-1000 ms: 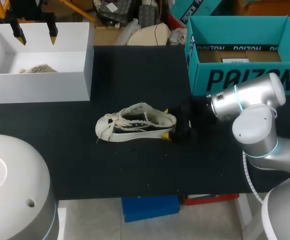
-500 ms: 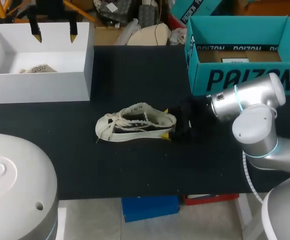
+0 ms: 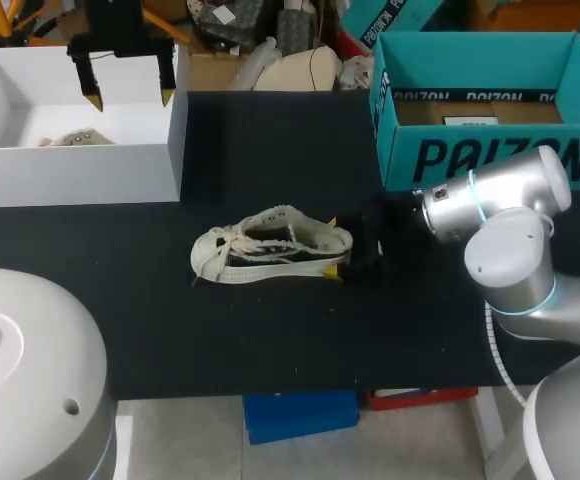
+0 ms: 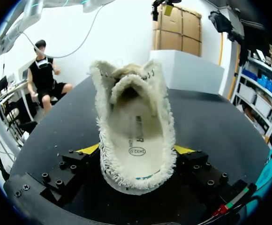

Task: Take the shoe out of the shoebox, open the shoe tongue, remove and reinsert the insole, then place the shoe into the shoebox

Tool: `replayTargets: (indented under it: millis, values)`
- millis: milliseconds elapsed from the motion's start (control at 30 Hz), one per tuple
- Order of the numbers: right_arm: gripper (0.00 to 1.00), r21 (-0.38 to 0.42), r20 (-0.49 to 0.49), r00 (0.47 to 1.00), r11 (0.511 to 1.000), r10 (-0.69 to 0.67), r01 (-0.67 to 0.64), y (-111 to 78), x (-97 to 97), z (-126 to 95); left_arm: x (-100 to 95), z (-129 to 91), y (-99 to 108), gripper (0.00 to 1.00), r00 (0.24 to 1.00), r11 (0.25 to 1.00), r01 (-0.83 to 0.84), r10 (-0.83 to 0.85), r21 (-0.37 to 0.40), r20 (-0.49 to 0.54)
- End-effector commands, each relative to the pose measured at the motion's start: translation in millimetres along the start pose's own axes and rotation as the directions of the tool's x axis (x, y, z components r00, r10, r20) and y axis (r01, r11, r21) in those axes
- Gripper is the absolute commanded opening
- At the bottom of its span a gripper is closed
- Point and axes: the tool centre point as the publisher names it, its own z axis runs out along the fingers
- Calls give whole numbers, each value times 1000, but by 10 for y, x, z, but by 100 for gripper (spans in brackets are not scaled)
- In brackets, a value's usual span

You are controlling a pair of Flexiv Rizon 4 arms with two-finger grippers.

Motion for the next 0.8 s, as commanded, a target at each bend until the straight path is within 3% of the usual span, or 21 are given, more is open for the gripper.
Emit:
replayTargets:
  millis: [33, 433, 600, 800]
  values:
    - [0, 2, 3, 1000, 1000, 1, -1, -10, -23, 43, -6, 7, 8, 100, 1000, 1000, 0, 0, 3, -1]
    - [0, 2, 3, 1000, 1000, 1, -1, -10, -23, 43, -6, 7, 8, 100, 1000, 1000, 0, 0, 3, -1]
    - [0, 2, 3, 1000, 1000, 1, -1, -10, -23, 43, 273, 70, 129, 100, 998, 999, -26, 25, 19, 55]
    - [0, 2, 3, 1000, 1000, 1, -1, -10, -23, 43, 725, 166, 509, 100, 988, 996, -82, 77, 38, 136]
